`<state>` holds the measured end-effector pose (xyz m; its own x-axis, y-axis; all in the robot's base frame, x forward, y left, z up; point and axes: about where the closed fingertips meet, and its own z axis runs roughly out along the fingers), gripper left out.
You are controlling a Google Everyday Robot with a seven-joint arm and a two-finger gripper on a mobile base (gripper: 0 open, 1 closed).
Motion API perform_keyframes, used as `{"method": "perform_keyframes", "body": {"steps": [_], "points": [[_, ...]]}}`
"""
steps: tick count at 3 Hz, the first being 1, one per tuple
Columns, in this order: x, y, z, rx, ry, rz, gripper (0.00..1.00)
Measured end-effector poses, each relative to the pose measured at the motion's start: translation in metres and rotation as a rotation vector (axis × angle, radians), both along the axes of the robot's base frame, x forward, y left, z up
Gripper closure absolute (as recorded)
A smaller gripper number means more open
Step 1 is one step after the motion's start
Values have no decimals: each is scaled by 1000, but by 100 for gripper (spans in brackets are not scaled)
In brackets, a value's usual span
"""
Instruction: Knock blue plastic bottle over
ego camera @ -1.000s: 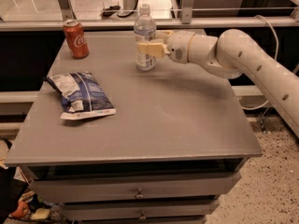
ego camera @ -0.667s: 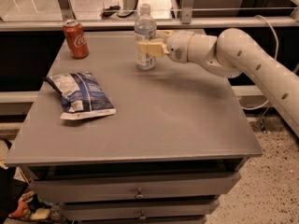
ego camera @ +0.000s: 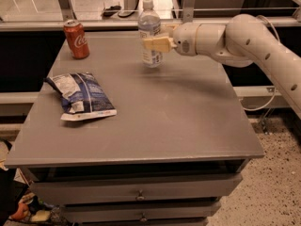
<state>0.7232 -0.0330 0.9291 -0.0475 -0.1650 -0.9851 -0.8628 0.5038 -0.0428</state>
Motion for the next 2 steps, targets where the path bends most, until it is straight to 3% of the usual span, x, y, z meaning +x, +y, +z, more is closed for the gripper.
{"method": "perform_keyframes", "body": {"steps": [2], "points": [[-9,-43,35,-142,64,-5,100]]}}
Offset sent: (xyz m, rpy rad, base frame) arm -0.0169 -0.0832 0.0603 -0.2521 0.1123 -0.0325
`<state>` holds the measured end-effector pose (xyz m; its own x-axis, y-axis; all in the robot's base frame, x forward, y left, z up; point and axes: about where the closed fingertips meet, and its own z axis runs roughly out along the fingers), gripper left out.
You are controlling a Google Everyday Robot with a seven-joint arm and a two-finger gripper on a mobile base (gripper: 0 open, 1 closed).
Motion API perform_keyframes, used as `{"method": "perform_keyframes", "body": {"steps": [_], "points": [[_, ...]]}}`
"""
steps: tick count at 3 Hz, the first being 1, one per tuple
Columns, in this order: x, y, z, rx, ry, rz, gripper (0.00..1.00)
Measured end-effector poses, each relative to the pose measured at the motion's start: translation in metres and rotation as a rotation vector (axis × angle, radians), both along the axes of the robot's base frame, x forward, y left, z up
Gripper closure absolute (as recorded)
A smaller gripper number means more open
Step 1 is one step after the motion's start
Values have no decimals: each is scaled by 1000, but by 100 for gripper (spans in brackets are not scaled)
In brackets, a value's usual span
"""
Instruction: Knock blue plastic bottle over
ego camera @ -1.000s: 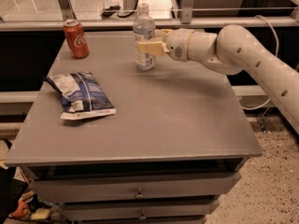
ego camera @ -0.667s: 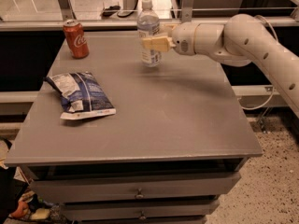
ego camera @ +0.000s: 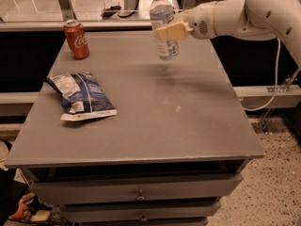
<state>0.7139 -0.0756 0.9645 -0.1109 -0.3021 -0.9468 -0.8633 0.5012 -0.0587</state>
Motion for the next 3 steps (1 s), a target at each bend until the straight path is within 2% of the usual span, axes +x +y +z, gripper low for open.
{"method": "perform_keyframes", "body": {"steps": [2,3], "points": [[-6,-29,11,-206,107,-36,100],[-12,-41,-4,-378,187,-70,100]]}}
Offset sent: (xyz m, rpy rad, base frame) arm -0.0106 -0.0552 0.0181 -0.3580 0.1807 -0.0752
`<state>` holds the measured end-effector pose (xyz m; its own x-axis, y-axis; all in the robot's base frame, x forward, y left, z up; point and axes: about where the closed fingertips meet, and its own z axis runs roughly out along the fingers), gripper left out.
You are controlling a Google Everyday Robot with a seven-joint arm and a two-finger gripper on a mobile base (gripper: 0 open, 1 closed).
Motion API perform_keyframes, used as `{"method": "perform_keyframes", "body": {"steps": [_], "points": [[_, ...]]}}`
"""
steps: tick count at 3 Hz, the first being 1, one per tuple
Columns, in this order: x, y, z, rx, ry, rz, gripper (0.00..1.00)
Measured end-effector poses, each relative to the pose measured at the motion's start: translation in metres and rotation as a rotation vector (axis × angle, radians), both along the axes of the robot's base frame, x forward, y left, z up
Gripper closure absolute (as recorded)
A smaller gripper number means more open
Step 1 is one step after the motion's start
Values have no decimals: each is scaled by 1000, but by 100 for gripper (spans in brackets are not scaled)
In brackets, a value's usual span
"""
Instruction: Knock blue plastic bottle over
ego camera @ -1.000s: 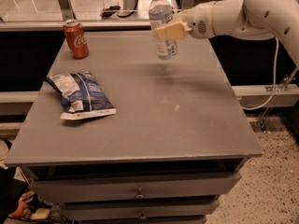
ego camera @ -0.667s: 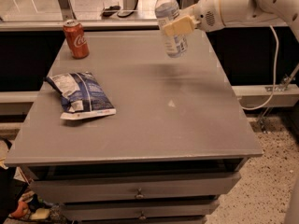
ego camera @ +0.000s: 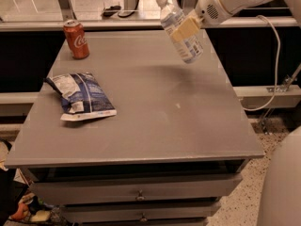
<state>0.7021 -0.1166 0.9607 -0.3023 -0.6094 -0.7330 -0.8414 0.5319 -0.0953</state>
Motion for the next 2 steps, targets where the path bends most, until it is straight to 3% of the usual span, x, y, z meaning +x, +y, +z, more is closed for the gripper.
{"method": "perform_keyframes", "body": {"steps": [2], "points": [[-2,-2,-34,-194,104,1,100]]}}
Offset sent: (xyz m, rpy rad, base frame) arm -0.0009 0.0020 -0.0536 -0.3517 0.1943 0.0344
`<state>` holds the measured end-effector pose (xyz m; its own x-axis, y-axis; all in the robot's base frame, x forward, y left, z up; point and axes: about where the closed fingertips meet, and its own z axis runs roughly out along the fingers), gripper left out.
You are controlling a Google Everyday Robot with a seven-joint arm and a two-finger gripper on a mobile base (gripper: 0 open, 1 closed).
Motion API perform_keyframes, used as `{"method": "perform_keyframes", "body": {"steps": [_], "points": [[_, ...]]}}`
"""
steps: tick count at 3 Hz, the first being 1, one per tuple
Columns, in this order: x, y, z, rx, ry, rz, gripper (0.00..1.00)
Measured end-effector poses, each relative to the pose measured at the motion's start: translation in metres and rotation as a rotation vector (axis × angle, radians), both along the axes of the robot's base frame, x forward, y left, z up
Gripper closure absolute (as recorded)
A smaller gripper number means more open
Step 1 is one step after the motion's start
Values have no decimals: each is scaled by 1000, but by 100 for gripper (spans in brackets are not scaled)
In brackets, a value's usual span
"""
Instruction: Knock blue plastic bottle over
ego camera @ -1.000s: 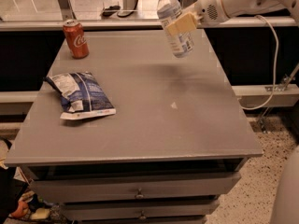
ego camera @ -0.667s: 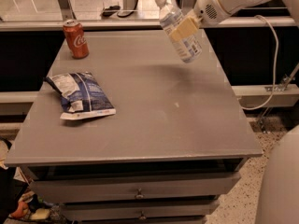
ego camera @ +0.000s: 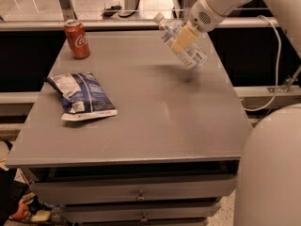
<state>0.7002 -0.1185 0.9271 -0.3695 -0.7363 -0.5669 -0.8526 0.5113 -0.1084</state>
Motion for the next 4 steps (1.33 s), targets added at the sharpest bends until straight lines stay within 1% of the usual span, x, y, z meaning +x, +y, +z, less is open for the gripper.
{"method": "perform_keyframes", "body": {"steps": [1,2,3,4], "points": [[1,15,-28,-75,92,53,100],[3,25,-44,-88,138,85,100],[7,46,-68,-47,170,130,100],[10,61,-81,-19,180,159,98]]}}
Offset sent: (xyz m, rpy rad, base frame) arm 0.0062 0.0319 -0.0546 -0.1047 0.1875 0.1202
